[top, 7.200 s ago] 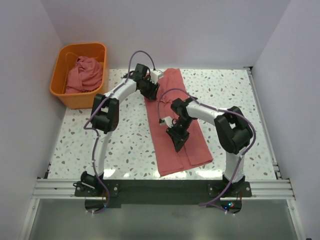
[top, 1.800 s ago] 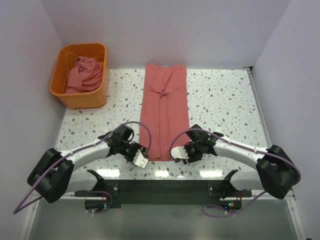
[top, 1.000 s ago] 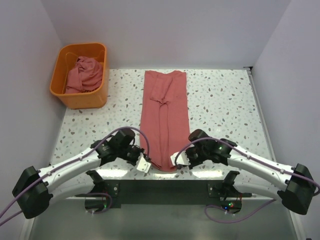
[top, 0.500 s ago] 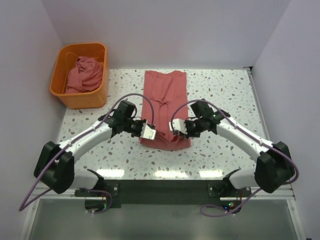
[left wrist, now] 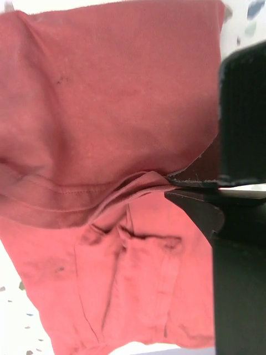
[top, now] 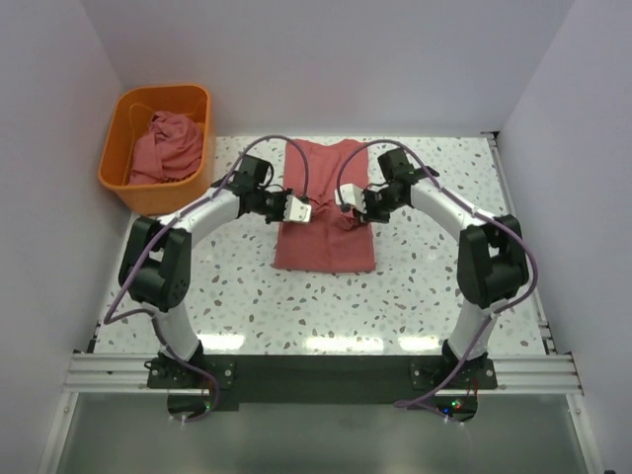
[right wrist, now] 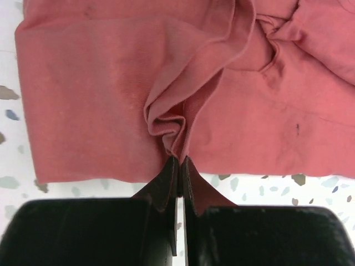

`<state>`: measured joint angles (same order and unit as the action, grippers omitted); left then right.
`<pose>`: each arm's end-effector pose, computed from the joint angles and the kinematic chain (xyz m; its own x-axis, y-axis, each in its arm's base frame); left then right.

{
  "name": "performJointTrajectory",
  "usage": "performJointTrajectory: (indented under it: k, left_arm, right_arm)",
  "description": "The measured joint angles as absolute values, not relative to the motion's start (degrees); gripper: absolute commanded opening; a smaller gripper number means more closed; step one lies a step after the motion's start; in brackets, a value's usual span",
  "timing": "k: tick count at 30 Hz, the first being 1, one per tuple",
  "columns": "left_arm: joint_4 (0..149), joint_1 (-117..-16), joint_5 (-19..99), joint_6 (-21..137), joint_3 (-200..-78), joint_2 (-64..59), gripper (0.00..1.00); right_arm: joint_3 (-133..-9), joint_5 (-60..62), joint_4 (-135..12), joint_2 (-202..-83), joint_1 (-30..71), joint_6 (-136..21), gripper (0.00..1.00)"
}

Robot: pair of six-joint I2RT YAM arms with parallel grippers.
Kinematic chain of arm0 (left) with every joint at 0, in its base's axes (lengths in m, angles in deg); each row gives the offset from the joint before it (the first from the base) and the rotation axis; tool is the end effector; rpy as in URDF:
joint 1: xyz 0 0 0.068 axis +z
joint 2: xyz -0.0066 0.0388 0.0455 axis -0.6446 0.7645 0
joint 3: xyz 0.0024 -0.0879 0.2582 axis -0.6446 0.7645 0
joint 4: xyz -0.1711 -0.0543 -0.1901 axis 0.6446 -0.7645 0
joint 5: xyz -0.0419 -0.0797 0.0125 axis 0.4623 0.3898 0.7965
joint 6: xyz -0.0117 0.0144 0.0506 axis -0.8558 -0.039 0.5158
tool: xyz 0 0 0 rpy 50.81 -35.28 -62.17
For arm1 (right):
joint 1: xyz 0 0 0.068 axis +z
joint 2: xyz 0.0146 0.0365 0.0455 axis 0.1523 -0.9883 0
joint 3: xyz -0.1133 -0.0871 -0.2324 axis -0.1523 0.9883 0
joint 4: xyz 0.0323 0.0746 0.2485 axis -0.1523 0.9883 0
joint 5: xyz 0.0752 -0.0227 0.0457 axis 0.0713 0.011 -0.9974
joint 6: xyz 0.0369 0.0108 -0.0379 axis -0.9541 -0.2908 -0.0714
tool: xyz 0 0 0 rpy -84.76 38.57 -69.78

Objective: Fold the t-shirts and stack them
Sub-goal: Fold the tshirt

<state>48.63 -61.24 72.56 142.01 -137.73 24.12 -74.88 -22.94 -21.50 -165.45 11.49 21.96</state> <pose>0.3404 -0.1564 0.2132 0.3695 0.6290 -0.6840 0.9141 -0.1139 0.3891 0.3456 0.1470 0.2295 0.2260 -0.7879 -0.5729 -0.9606 -0.0828 -0.2652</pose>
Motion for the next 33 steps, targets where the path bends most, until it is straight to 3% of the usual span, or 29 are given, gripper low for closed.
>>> performJointTrajectory:
  k: [15,17,18,21,24,29,30,33]
  left_arm:
    - [47.5,-58.5,72.4,145.3,-152.2,39.5,0.00]
    - [47.7,-58.5,71.9,145.2,-152.3,40.2,0.11]
    - [47.9,-58.5,71.5,145.0,-152.4,40.6,0.19]
    - [49.2,-58.5,70.4,143.5,-152.4,41.1,0.31]
    - [52.0,-58.2,68.6,140.3,-152.4,41.0,0.47]
    - [55.8,-55.7,67.1,135.8,-150.5,38.1,0.59]
    - [56.0,-55.1,67.1,135.6,-149.0,36.2,0.65]
    - [55.1,-53.7,67.7,135.9,-143.3,28.8,0.70]
  right_arm:
    - [-89.5,-22.8,-21.2,-182.2,8.3,23.5,0.01]
    - [-89.6,-22.4,-21.2,-182.5,8.1,23.4,0.15]
    - [-89.6,-22.2,-21.3,-182.6,8.1,23.3,0.33]
    - [-89.6,-20.9,-22.9,-182.6,8.1,22.2,0.50]
    - [-89.6,-19.6,-24.8,-182.5,7.8,20.4,0.55]
    - [-89.5,-19.1,-24.1,-180.2,6.4,18.1,0.54]
    - [-89.2,-19.1,-23.5,-178.8,6.1,17.9,0.53]
    - [-85.7,-19.4,-21.8,-171.8,5.6,17.6,0.50]
